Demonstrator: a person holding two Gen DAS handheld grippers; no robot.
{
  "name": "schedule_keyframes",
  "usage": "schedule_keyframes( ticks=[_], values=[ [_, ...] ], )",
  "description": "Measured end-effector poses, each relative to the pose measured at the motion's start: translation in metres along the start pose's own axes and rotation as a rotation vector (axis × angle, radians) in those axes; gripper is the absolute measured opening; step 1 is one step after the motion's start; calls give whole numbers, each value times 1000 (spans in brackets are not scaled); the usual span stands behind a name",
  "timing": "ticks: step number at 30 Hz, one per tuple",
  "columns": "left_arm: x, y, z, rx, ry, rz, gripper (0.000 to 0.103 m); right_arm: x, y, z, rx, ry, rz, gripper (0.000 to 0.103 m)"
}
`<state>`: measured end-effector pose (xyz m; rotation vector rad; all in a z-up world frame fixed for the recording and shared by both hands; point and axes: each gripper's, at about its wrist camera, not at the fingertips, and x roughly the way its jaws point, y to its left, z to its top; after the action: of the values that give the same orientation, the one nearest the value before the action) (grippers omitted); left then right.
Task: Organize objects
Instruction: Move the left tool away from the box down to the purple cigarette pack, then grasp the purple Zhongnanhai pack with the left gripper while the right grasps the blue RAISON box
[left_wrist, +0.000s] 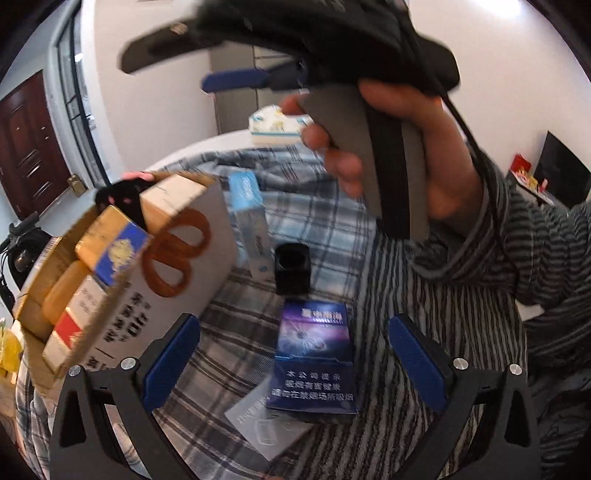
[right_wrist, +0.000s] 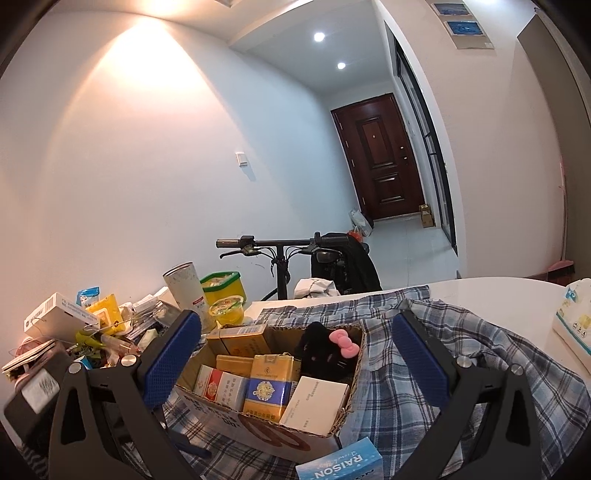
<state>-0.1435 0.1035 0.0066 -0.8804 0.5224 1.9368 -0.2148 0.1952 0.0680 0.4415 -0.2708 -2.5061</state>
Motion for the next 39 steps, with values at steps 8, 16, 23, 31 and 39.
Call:
schedule_keyframes(
  ticks=[8,16,23,31,39],
  values=[
    [20,-20,-5,98,88,-29,103,1,3,-1,-9,9,-1,103],
    [34,-2,-6,2,139,-115,66,2,4,-3,-17,17,0,103],
    [31,0,-3,-1,119,-121,54,1,6,-3,-21,12,-1,103],
    [-25,18,5,-70,-135,-134,54,-6,3,1,-22,-15,-20,103],
    [-47,28,11,-123,-327,-53,54,-19,-10,10,11,-64,-36,103]
  ],
)
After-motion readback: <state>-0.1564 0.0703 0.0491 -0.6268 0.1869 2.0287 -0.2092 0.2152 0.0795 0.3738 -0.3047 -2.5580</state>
